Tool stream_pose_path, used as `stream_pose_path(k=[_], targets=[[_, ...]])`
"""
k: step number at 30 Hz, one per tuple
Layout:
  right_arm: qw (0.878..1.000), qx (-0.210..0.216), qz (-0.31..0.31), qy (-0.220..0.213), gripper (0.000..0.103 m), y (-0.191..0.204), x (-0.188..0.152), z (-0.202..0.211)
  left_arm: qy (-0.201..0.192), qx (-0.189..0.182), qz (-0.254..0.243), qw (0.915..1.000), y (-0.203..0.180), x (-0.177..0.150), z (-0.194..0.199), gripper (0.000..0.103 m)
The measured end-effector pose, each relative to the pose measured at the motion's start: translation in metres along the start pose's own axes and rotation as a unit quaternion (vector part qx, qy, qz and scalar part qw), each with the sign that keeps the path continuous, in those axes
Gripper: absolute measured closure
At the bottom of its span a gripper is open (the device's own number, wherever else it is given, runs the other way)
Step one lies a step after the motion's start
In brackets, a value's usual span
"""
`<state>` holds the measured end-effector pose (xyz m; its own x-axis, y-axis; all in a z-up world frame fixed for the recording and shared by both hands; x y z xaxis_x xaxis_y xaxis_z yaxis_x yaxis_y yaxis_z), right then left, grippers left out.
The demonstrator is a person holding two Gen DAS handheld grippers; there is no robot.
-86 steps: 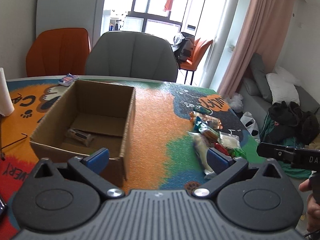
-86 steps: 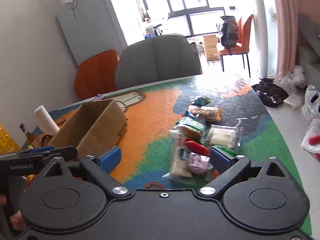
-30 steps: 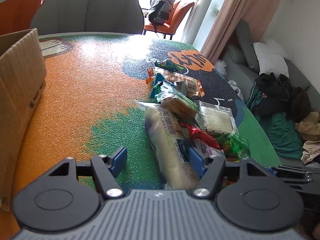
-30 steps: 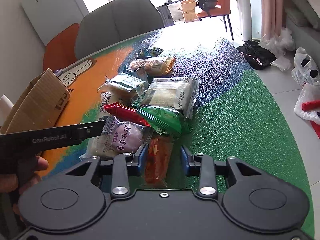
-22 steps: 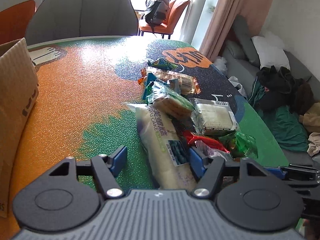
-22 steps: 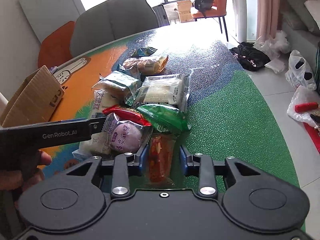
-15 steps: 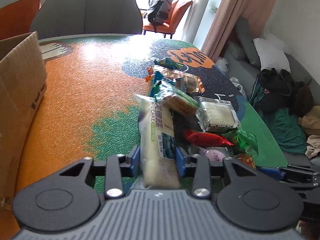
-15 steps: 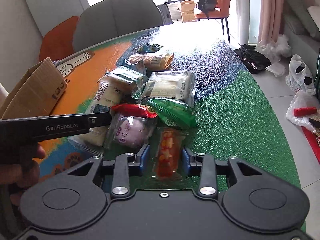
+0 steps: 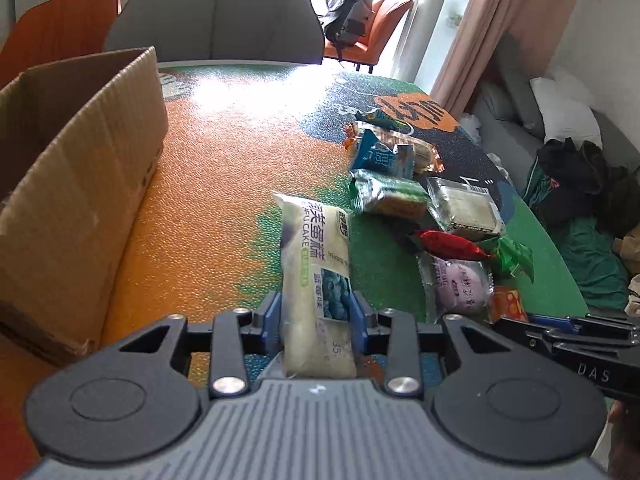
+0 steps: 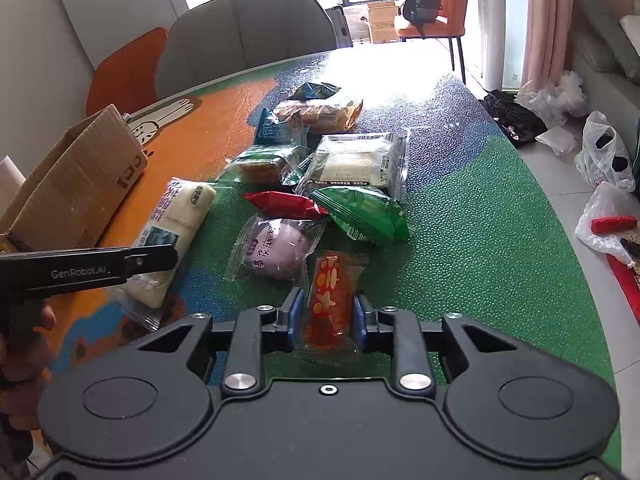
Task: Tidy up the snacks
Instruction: 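Grasp the white bread pack with left gripper while right grasps red sausage, then carry the bread pack and red sausage with both grippers over the box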
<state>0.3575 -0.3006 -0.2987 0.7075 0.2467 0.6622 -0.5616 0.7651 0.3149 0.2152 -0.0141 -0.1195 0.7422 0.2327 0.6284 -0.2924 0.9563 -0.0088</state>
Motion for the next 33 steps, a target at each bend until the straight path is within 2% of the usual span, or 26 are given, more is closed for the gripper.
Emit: stream_pose_path(k=[4,9,11,13,16,23,33], targets=[[1.0,-0.01,0.012,-0.002,0.07,0.002,0.0,-0.003,-0.009,0.016,-0.013,0.9997,-0.007,0.004,-0.003,0.057],[0.999,-0.022,0.032,-0.002,0.07,0.004,0.003,-0.007,-0.004,0.019,-0.029,0.9994,-0.019,0.003,-0.015,0.057],[0.999,-0.025,0.039,-0.001,0.072,0.005,0.003,-0.008,-0.012,0.028,-0.037,0.9989,-0.021,0.001,-0.015,0.061],[0.999,-0.023,0.039,-0.001,0.081,0.004,0.003,-0.006,-0.014,0.023,-0.031,0.9992,-0.018,0.001,-0.014,0.069],[0.999,-0.014,0.032,-0.002,0.085,0.005,0.001,-0.004,-0.013,0.014,-0.024,0.9995,-0.013,0.0,-0.007,0.073],[0.999,-0.004,0.03,-0.021,0.085,0.013,0.005,0.009,-0.025,0.002,-0.014,0.9996,-0.003,-0.002,0.013,0.074],[0.998,0.012,0.031,-0.05,0.086,0.032,0.014,0.029,-0.064,-0.017,-0.004,0.9978,0.004,0.007,0.051,0.074]])
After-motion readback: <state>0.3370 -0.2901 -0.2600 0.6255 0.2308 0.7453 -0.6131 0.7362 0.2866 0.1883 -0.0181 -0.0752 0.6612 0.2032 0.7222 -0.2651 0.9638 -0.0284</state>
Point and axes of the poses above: each gripper's, at about its wrist camera, not at the fingertips, and z roughly against the way its jaws point, y to its left, x to its top, the point moved 6 cm from there along -z, roughly the way its jaws point, and after that the axes turned 12 degrees about x, right-handed, at the moved point
